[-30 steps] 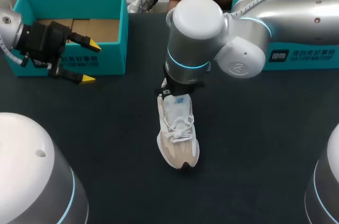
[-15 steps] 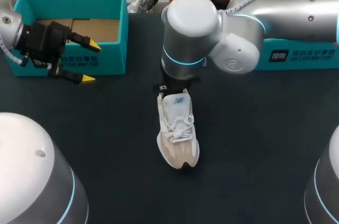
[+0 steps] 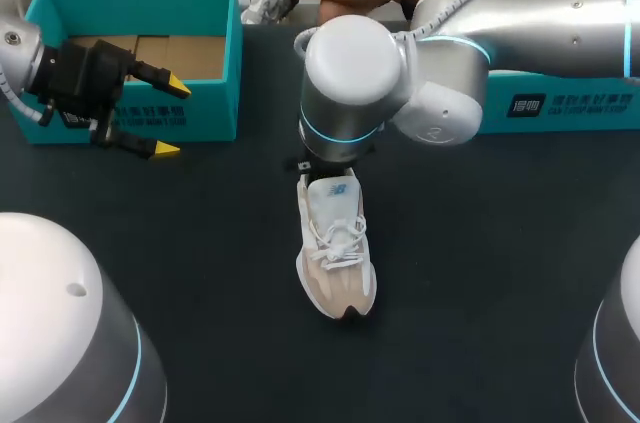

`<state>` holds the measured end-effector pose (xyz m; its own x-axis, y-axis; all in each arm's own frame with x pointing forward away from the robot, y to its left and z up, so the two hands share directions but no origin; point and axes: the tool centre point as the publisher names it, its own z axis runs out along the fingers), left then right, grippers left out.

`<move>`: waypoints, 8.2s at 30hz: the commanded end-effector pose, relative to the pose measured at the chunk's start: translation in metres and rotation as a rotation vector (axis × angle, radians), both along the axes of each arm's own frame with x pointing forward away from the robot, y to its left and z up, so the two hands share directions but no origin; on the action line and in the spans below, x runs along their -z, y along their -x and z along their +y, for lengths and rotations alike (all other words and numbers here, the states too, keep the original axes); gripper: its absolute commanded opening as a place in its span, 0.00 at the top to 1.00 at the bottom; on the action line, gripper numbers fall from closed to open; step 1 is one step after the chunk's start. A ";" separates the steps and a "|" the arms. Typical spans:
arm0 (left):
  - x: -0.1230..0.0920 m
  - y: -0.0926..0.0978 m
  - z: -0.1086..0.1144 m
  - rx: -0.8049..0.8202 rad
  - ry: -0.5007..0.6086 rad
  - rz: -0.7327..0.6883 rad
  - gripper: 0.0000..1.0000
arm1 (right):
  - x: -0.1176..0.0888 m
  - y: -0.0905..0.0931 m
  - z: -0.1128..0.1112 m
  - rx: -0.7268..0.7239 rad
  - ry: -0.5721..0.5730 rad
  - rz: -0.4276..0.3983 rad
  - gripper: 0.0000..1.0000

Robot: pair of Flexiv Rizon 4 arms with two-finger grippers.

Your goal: Take the shoe out of the shoebox, open the shoe tongue, remove and reinsert the insole, then place the shoe into the shoebox

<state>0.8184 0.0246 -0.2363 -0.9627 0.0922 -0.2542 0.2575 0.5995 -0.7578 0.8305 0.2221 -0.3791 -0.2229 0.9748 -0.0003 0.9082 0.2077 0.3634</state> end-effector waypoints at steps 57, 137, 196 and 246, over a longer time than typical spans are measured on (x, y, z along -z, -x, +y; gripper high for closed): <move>0.000 0.001 0.000 -0.001 -0.004 0.000 0.00 | -0.040 0.057 -0.029 0.034 0.137 0.462 1.00; 0.000 0.001 0.000 -0.001 -0.004 0.000 0.00 | -0.083 0.081 -0.018 0.147 0.079 0.395 0.00; 0.000 0.001 0.000 -0.001 -0.004 0.000 0.00 | -0.096 0.062 -0.007 -0.613 0.198 0.240 0.00; 0.000 0.001 0.000 -0.001 -0.004 0.000 0.00 | -0.012 -0.048 -0.016 -1.249 0.488 0.049 0.51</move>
<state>0.8183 0.0247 -0.2363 -0.9627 0.0920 -0.2543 0.2575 0.5996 -0.7578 0.8788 0.2027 -0.3619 -0.9680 0.0262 -0.2494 0.0267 0.9996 0.0014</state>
